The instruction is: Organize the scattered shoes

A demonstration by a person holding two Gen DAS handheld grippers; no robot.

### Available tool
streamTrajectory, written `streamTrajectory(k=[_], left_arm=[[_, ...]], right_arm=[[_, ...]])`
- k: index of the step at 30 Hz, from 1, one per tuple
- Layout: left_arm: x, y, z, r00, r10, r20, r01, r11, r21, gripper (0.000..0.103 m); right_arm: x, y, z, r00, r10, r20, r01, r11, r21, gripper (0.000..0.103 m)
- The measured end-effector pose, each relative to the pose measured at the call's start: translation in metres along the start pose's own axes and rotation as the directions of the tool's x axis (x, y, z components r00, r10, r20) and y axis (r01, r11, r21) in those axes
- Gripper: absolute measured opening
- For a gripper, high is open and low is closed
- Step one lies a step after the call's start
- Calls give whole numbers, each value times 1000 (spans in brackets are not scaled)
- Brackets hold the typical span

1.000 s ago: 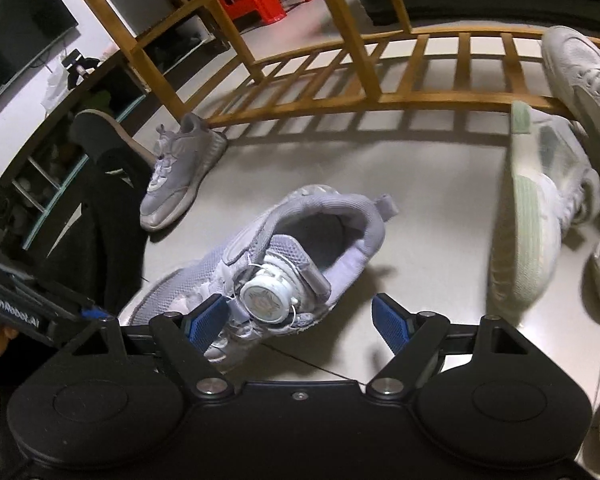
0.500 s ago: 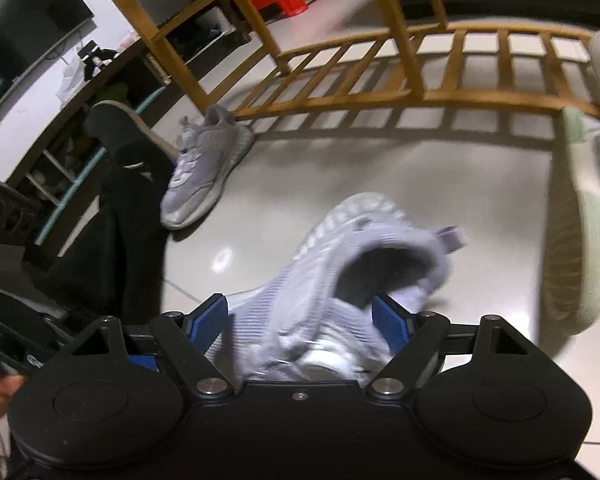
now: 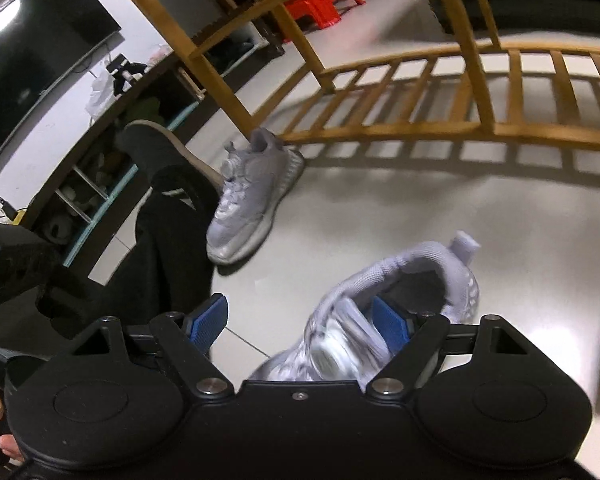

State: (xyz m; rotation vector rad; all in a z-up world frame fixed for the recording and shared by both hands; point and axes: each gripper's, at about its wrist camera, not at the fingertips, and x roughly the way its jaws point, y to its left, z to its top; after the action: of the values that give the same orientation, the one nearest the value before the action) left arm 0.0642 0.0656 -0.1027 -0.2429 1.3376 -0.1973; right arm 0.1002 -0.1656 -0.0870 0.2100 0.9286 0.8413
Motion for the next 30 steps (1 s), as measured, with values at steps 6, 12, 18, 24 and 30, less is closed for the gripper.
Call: streamTrajectory(k=[6, 12, 18, 24, 30], left_arm=[[1, 3, 3, 1000, 8, 5, -8, 1000, -4, 50], [7, -8, 14, 997, 75, 33, -77, 995, 63, 56], [21, -19, 25, 990, 128, 52, -133, 983, 124, 59], [32, -33, 27, 984, 157, 82, -171, 966, 195, 62], [40, -28, 30, 987, 141, 74, -152, 970, 188, 62]], right_arm=[[-16, -2, -7, 999, -46, -11, 45, 998, -34, 82], [-35, -15, -31, 988, -133, -72, 127, 988, -83, 82], [-51, -27, -58, 982, -165, -91, 159, 985, -64, 82], [-53, -51, -72, 983, -157, -94, 161, 986, 31, 82], [-56, -60, -68, 985, -157, -71, 161, 986, 54, 82]])
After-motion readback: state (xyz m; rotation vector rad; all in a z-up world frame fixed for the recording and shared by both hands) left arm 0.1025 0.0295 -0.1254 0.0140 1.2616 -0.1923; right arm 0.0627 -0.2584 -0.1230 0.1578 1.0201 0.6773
